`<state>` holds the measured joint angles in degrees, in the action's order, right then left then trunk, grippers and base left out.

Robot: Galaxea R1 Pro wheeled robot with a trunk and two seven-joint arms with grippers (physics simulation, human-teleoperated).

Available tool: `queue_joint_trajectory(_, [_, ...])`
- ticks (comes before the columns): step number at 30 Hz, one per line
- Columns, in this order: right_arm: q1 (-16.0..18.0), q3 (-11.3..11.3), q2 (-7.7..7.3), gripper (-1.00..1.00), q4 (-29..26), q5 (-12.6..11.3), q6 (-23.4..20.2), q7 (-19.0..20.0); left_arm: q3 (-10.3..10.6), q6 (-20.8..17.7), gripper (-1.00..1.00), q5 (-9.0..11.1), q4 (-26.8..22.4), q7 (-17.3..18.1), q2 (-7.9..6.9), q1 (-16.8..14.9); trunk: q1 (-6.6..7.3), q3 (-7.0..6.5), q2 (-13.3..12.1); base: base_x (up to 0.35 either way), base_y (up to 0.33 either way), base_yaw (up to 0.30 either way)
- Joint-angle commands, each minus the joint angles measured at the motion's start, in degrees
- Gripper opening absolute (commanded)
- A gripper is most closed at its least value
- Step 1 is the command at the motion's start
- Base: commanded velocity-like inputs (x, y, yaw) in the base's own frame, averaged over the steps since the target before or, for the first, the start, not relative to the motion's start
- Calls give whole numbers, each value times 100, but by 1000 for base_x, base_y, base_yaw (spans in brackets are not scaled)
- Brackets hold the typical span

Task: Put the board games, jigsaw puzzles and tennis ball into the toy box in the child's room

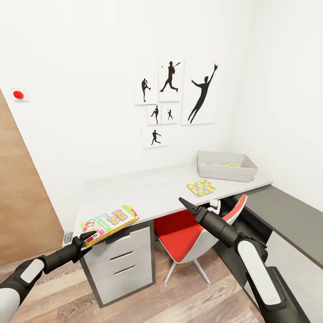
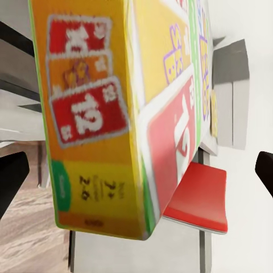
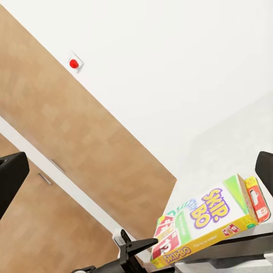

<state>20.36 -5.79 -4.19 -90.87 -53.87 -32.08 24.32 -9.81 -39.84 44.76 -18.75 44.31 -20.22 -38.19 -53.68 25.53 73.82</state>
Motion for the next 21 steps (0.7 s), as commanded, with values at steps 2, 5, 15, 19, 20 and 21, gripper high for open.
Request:
queue_joint_trajectory(2, [4,-1,-3,100,-1,-36,-27,-5,-17,-33,100,7,3,8,1,-4,0,6,4,0,0,0])
queue_joint_trajectory(5, [4,-1,-3,100,-1,-36,-27,-4,-19,-32,100,7,3,8,1,-4,0,6,4,0,0,0])
queue_joint_trajectory(15, [3,-1,-3,100,-1,-36,-27,-5,-20,-29,100,7,3,8,1,-4,0,6,4,51,0,0])
queue_joint_trajectory(19, [7,-1,-3,100,-1,-36,-27,-6,-21,-26,100,7,3,8,-5,-4,0,6,4,17,0,0])
queue_joint_trajectory(20, [6,-1,-3,100,-1,-36,-27,-6,-21,-25,100,7,3,8,-6,-4,0,6,4,9,0,0])
queue_joint_trajectory(21, [5,-1,-3,100,-1,-36,-27,-6,-21,-27,100,7,3,8,-6,-4,0,6,4,7,0,0])
